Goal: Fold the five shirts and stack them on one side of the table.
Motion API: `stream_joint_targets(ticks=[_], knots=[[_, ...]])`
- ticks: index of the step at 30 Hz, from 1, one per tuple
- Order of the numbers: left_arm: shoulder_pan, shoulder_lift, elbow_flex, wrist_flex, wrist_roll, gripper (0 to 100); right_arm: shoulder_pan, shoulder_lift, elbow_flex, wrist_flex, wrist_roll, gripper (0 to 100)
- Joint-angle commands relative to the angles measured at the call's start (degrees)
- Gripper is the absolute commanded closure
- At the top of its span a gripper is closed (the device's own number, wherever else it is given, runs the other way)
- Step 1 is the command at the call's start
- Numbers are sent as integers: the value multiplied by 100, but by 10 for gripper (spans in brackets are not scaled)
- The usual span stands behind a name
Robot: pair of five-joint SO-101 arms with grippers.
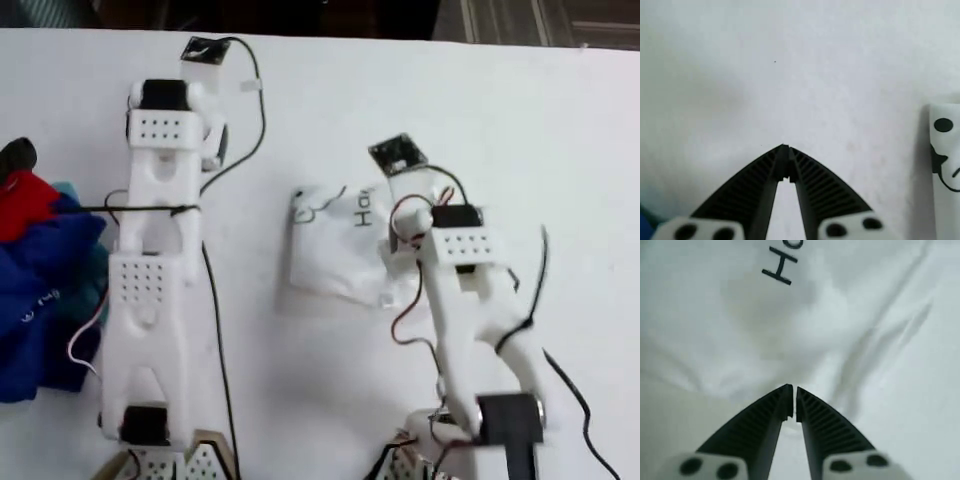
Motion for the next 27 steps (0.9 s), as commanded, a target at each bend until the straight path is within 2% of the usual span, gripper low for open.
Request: stream_joint_targets(ticks=[1,9,11,15,18,20,23,27], knots=[[-70,-132,-233,79,9,972,75,382,-26,-22,-70,978],[18,-132,-233,79,18,972,84,4,-114,277,-53,978],[149,-132,-233,79,35,972,277,-295,-281,233,-97,978],[615,-132,-171,88,141,972,690,-479,-721,-541,-308,978],[967,-141,-163,149,352,972,752,-22,-1020,-1174,-571,978],[1143,-193,-127,158,352,972,734,505,-1442,-1191,-589,978],[1363,-677,760,158,378,972,743,1332,-2347,-848,-633,978],[1486,-1881,2844,-70,651,972,743,2246,-3701,-48,-976,978]])
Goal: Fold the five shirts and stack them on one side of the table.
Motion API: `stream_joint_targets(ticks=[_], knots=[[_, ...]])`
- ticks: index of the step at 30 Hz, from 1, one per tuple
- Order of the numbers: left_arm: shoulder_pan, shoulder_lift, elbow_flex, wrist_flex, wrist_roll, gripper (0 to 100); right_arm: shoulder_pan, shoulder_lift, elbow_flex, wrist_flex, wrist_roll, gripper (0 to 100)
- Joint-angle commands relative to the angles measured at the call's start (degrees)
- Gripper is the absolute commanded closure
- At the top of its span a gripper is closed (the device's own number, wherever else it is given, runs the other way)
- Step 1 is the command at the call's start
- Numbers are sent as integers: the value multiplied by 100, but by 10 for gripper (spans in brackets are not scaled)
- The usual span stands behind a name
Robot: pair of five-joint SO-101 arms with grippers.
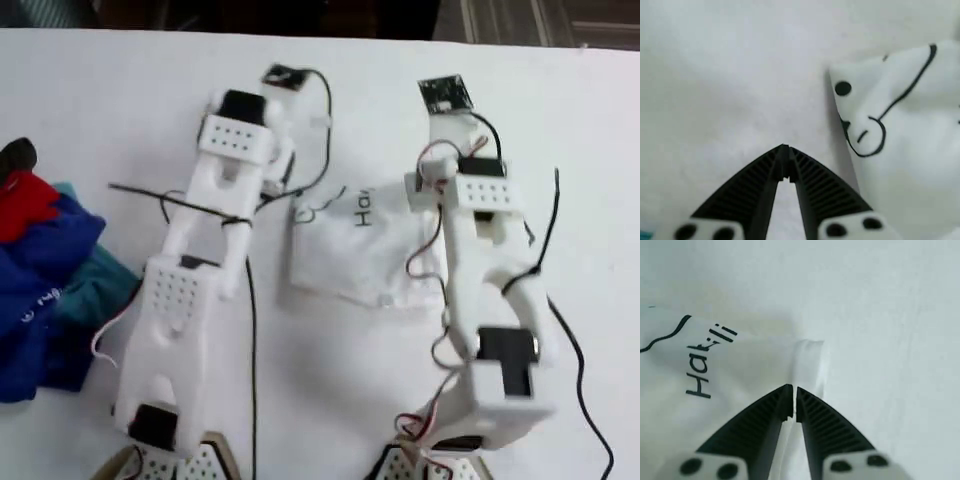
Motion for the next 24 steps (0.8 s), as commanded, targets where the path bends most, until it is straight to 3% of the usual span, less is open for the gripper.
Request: stream_joint_targets(ticks=[1,6,12,16,24], knots=[[88,-1503,1736,-299,158,972,40,646,-1345,593,-202,978],[176,-3393,4365,-1679,158,972,13,1367,-2374,1262,-202,978],[809,-5029,7187,-4114,202,972,48,1815,-2681,1446,-202,978],[1160,-5284,8004,-5081,422,972,31,2035,-2681,1420,-202,978],[1785,-4659,8549,-5811,492,972,382,2545,-2699,1429,-202,978]])
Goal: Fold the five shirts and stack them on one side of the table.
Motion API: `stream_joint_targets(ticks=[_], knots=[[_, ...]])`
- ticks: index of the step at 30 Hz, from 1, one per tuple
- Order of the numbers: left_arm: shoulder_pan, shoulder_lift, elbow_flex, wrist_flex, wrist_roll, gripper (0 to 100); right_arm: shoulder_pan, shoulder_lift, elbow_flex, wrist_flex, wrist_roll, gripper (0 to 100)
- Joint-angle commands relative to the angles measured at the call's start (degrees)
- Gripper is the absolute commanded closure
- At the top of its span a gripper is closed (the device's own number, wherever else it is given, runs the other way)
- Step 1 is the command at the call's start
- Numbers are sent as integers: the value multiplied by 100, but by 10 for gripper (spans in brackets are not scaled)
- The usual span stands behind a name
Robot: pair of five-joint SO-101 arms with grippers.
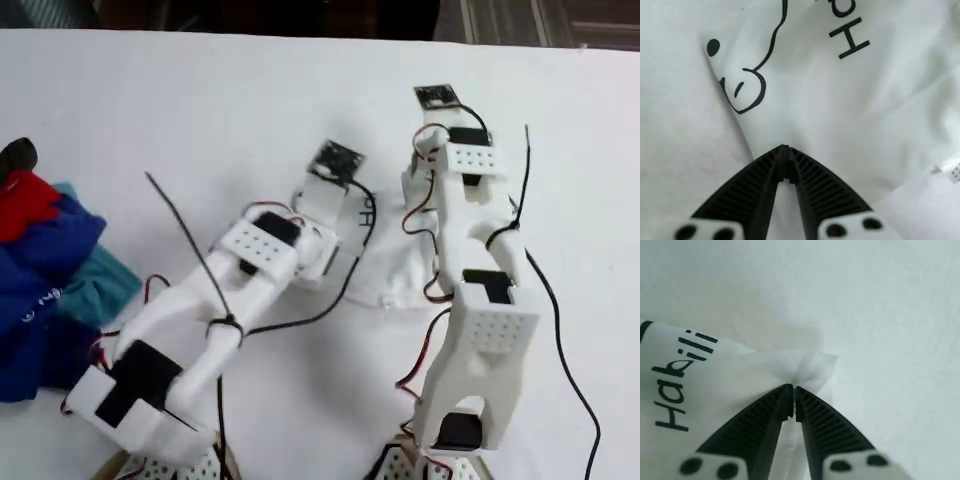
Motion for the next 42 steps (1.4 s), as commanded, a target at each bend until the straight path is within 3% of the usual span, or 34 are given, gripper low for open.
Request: stream_joint_targets(ticks=[1,11,20,23,26,29,33,42], knots=[[237,325,4,-264,53,972,277,31,-255,57,-53,978],[211,941,-716,387,53,972,418,-180,-264,215,0,978],[158,-343,-673,853,-35,972,418,-1578,149,848,0,978],[-105,-879,-690,791,-440,972,409,-2299,993,840,9,978],[-554,-985,-716,211,-466,973,400,-3213,2409,365,114,978],[-800,-642,-734,-352,-281,973,409,-4259,4149,-541,448,978],[-730,273,-1314,-457,-185,973,277,-5305,5732,-1262,563,978],[-554,2277,-2897,-404,26,973,-382,-5174,6637,-1736,563,978]])
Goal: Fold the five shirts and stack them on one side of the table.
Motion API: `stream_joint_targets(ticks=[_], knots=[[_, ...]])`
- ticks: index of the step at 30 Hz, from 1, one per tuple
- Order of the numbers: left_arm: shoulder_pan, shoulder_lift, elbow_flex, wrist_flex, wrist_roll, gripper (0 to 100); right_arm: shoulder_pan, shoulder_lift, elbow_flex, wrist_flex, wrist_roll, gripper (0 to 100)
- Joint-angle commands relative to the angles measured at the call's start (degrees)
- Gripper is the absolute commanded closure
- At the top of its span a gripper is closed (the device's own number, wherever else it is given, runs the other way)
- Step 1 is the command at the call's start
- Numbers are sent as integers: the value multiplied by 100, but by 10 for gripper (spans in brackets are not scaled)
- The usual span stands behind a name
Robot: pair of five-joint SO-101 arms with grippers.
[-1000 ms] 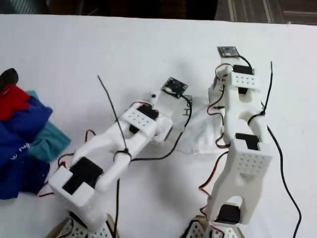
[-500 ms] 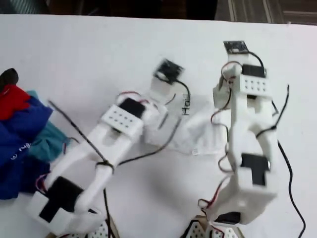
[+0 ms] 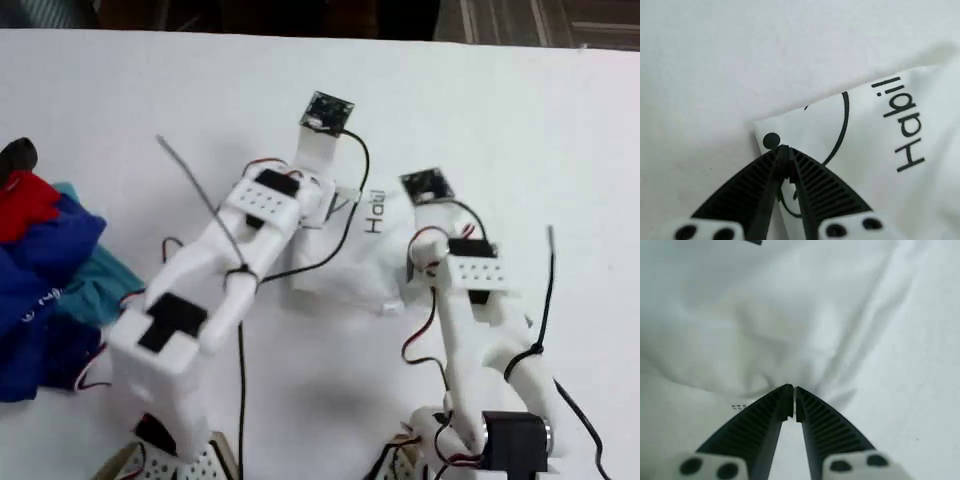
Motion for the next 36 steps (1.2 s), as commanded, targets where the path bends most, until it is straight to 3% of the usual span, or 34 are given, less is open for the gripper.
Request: stream_joint_targets(ticks=[1,10,17,29,31,36], knots=[[70,484,-655,-35,53,973,-40,75,88,-233,35,978],[-308,1741,-2360,1626,53,973,567,567,141,-453,378,978],[-378,1908,-3108,2435,44,973,637,549,97,-382,413,978],[-387,1890,-4541,4141,35,973,637,-1358,-1363,1385,387,973],[-457,1890,-5042,4624,35,973,637,-1393,-1582,1543,141,938],[-879,1890,-6545,5846,26,973,629,-875,-2004,1692,-624,728]])
